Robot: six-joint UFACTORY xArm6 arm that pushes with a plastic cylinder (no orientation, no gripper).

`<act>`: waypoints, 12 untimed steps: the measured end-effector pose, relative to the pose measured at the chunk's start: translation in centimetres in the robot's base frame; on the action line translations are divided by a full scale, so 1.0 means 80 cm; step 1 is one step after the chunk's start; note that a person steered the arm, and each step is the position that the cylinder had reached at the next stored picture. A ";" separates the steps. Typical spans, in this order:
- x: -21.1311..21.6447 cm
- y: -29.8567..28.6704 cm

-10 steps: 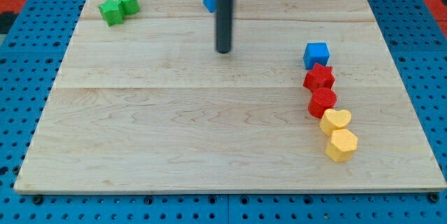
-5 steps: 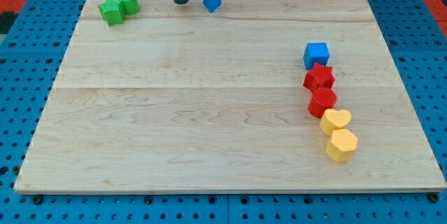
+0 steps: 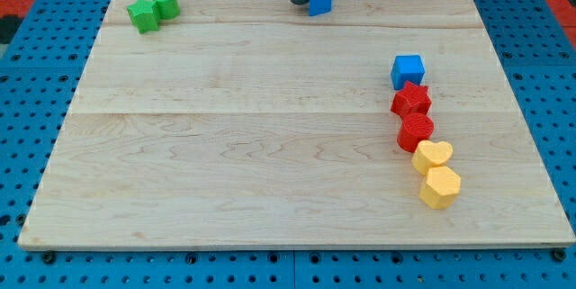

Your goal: Push the triangle close to the cube

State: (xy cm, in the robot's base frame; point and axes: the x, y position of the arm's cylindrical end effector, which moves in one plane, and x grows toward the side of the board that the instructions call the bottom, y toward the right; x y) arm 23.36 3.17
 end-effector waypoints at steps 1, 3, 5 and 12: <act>0.040 0.030; 0.028 -0.073; -0.032 0.000; 0.105 0.032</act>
State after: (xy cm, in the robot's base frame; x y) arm 31.75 5.72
